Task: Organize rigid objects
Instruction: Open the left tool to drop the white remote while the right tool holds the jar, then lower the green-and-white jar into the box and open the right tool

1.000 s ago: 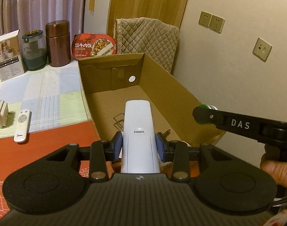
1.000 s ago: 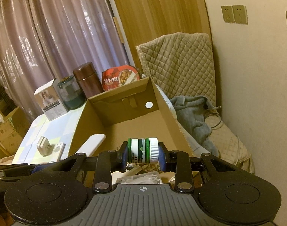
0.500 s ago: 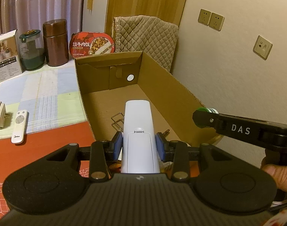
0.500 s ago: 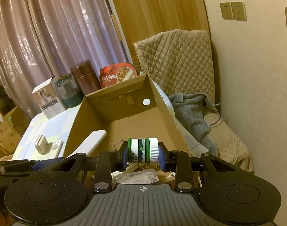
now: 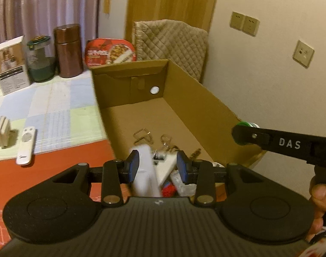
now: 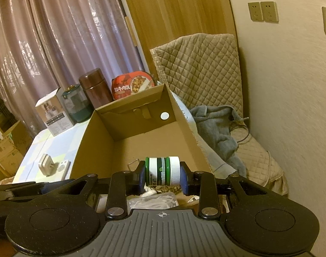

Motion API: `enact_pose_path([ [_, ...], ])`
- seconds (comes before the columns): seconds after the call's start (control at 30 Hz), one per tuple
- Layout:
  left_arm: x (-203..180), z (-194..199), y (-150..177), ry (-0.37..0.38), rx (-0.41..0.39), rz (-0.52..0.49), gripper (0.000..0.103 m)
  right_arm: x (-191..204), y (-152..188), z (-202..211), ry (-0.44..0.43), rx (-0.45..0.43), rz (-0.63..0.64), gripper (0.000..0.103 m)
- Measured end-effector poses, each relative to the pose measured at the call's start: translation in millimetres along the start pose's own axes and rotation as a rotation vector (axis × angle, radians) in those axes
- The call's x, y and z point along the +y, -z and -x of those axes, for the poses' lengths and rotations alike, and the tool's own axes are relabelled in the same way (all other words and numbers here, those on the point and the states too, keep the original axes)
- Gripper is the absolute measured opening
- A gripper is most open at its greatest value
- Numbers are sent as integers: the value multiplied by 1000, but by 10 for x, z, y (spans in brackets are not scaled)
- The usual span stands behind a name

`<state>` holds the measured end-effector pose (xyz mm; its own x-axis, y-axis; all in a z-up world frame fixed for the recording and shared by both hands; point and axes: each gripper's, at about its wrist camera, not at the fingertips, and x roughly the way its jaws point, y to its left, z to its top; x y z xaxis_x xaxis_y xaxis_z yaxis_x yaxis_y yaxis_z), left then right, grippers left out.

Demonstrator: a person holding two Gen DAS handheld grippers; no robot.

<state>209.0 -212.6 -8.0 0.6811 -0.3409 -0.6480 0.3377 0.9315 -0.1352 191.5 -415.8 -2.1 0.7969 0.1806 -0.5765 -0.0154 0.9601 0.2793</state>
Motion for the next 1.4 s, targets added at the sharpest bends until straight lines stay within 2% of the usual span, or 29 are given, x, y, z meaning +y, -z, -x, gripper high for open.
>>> enact_pose_path([
  [0.37, 335, 297, 62, -30, -27, 103, 33, 21, 9, -10, -13, 12, -5, 29],
  [1.4, 427, 361, 94, -21, -21, 135, 33, 79, -12, -92, 10, 19, 5, 29],
])
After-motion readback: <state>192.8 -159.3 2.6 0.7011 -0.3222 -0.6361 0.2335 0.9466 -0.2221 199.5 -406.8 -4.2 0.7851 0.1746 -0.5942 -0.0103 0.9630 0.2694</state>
